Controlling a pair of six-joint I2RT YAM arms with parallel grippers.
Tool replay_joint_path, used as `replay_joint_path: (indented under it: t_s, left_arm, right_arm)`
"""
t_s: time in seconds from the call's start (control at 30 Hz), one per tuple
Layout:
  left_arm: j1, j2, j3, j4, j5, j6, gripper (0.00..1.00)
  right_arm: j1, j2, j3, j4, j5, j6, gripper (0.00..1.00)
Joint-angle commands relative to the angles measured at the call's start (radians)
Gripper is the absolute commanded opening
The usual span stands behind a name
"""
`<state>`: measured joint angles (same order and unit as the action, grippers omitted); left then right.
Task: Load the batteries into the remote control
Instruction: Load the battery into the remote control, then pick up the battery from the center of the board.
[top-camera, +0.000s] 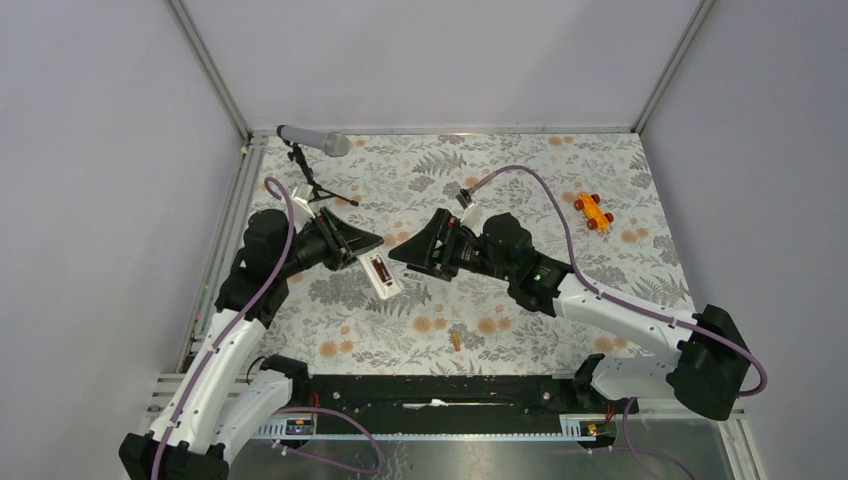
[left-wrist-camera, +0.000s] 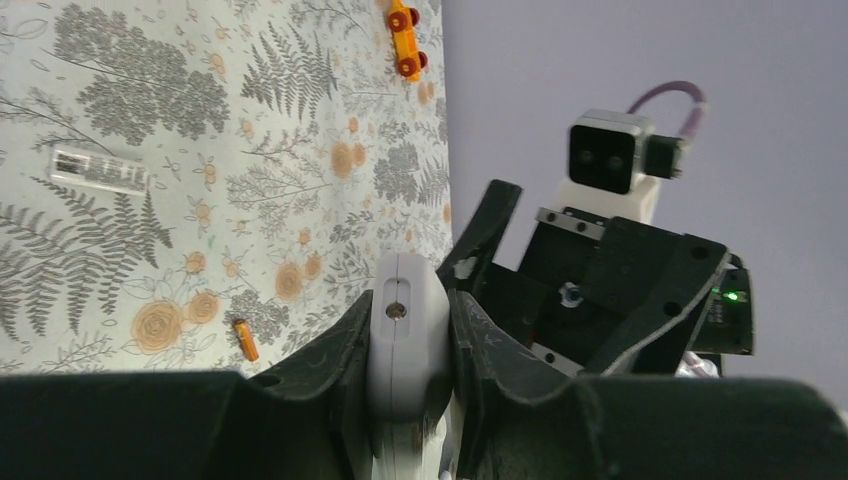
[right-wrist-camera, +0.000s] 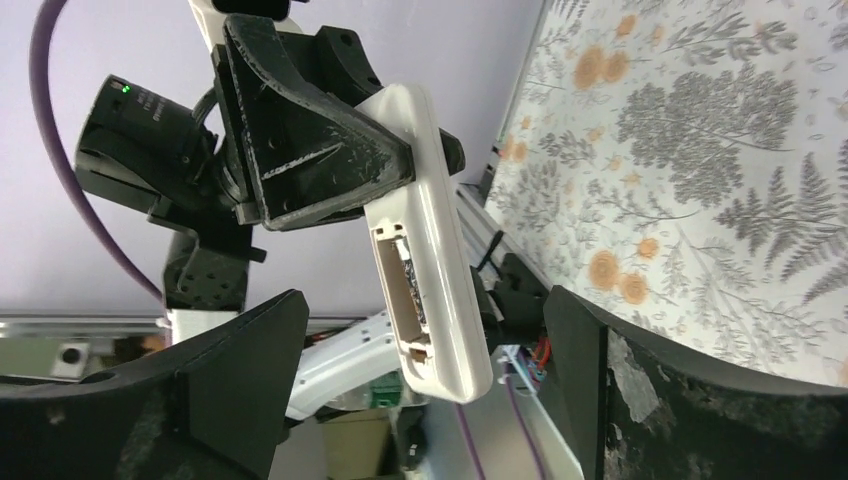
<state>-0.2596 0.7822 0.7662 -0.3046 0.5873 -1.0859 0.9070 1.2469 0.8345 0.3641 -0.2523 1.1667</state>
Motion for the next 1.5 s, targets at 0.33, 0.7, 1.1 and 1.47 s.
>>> replay_joint_path:
  t_s: [0.33, 0.7, 1.1, 1.47]
  left_arm:
    - [0.016, -0.048, 0.102, -0.21, -0.193, 0.26, 0.0]
    - [0.017, -0.14, 0.13, -0.315, -0.381, 0.34, 0.0]
    - [0.017, -0.175, 0.124, -0.259, -0.389, 0.353, 0.0]
    - [0.017, -0.197, 0.125, -0.214, -0.383, 0.403, 0.0]
  right_arm:
    - [-0.017, -0.114, 0.182, -0.662, 0.309, -0.482, 0.93]
    - [-0.018, 0.026, 0.184, -0.891, 0.22, -0.639, 0.77]
    - [0.096, 0.191, 0.098, -0.893, 0.247, -0.582, 0.62]
    - [0.165, 0.34, 0.108, -0.924, 0.33, -0.538, 0.42]
